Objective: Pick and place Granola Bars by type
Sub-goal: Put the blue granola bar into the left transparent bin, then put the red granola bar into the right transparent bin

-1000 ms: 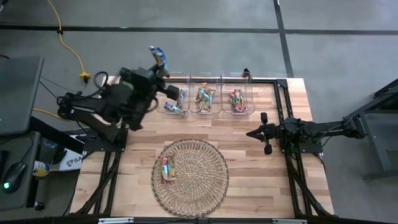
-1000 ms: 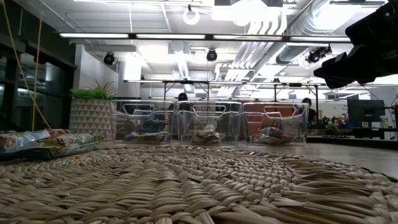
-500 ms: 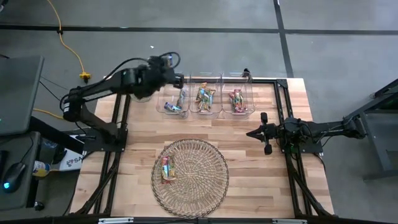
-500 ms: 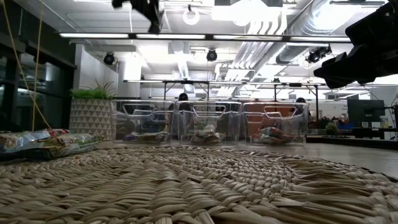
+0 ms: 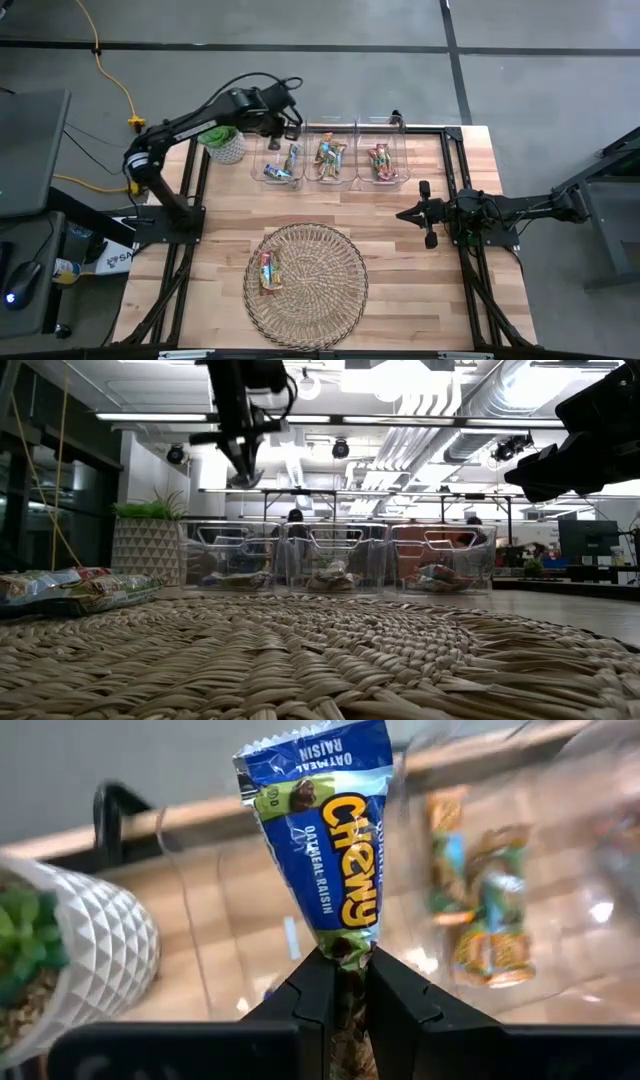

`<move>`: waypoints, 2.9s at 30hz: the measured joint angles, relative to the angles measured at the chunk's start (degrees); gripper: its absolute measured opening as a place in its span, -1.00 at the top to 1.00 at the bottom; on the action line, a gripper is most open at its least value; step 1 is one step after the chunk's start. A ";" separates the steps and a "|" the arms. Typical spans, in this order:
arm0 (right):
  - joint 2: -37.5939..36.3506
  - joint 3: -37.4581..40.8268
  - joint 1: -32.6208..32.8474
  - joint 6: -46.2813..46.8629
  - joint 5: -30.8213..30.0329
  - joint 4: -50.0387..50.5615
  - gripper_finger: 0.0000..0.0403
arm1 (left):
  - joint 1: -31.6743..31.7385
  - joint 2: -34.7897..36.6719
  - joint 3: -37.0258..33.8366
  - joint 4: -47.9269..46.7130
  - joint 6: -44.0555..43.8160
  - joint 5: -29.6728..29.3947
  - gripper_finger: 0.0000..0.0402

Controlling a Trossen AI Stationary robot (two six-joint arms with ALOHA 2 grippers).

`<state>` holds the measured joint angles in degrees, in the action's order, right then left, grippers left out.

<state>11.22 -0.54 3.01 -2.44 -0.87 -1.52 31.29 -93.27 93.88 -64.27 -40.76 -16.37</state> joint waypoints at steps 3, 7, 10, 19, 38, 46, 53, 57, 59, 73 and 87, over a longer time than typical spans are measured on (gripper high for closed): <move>0.00 0.00 -0.02 0.00 -0.02 0.00 1.00 | 0.80 -2.49 0.02 -0.53 -0.01 2.88 0.80; 0.00 0.00 0.00 0.00 -0.02 0.00 1.00 | 1.49 -6.03 0.02 -0.74 0.01 8.35 0.80; 0.00 0.01 -0.01 0.01 -0.02 0.00 1.00 | 2.49 -7.78 0.05 -1.09 0.07 11.87 0.80; 0.00 0.00 -0.02 0.00 0.00 0.00 1.00 | 4.23 -11.28 0.07 -4.58 0.01 14.36 0.80; 0.00 0.00 0.00 0.00 -0.02 0.00 1.00 | 5.09 -17.65 0.11 -0.68 -0.23 11.87 0.80; 0.00 0.00 0.00 0.00 -0.01 0.00 1.00 | 5.09 -20.57 0.11 1.38 0.08 10.83 0.79; 0.00 0.01 0.00 0.01 -0.02 0.00 1.00 | 5.09 -22.97 0.07 1.95 1.63 10.87 0.79; 0.00 0.02 -0.01 0.01 0.00 0.00 1.00 | 5.09 -23.69 0.07 1.74 3.48 11.26 0.79; 0.00 0.00 -0.01 0.00 0.00 0.00 1.00 | 5.09 -23.72 0.07 1.71 3.62 11.46 0.79; 0.00 0.00 -0.02 0.00 -0.02 0.00 1.00 | 5.01 -22.86 0.07 0.74 8.64 13.51 0.02; 0.00 0.01 -0.01 0.02 0.00 0.00 1.00 | 0.69 -3.17 0.07 1.44 22.07 13.52 -0.12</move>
<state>11.22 -0.52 2.99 -2.42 -0.86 -1.52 31.98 -96.44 93.95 -62.83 -18.69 -2.85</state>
